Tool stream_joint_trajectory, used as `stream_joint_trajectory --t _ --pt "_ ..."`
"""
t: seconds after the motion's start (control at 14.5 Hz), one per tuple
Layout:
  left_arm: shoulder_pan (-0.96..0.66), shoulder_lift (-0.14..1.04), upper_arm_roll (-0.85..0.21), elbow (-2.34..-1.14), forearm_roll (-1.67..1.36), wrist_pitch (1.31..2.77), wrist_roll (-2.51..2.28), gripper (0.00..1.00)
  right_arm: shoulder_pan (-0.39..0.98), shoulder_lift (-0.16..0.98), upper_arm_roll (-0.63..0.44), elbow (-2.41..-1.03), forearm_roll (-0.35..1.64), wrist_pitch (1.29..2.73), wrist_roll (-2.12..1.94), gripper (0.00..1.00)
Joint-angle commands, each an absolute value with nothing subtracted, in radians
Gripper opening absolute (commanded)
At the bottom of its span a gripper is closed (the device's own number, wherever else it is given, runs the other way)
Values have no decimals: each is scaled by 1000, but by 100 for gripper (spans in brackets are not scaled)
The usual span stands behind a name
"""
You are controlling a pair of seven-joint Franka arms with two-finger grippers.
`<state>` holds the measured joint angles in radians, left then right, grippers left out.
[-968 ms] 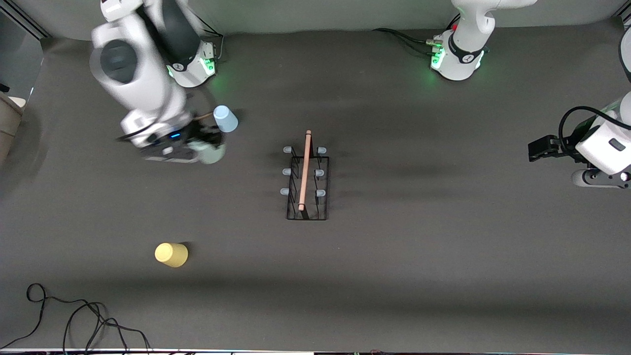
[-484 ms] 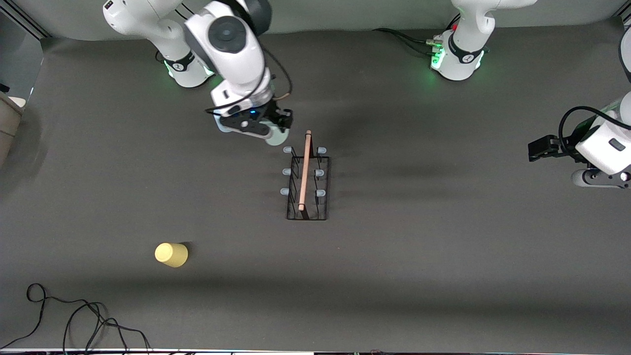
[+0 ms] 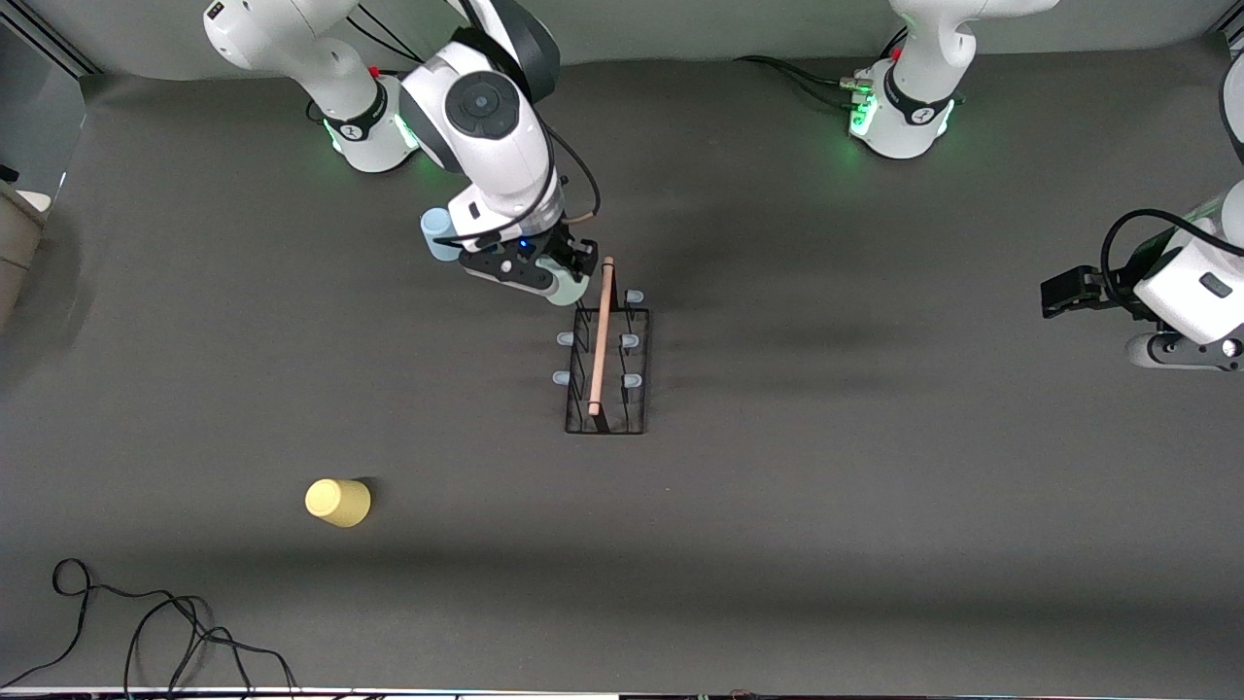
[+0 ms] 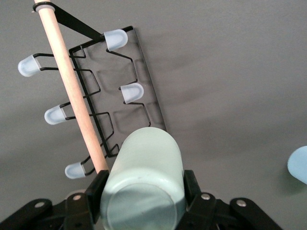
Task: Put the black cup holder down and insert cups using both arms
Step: 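Carry the green cup with the right gripper onto a rack peg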
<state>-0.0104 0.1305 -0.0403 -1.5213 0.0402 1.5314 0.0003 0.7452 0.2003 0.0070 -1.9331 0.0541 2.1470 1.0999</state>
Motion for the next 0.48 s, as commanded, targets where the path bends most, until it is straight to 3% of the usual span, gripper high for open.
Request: stream_joint_trajectory --t 0.0,0.41 --pt "-12 98 -37 -1549 29 1528 -2 99 753 241 2 -1907 31 2175 1132 34" --pt "-12 98 -37 -1549 29 1528 -2 99 750 290 2 -1919 23 2206 1129 34"
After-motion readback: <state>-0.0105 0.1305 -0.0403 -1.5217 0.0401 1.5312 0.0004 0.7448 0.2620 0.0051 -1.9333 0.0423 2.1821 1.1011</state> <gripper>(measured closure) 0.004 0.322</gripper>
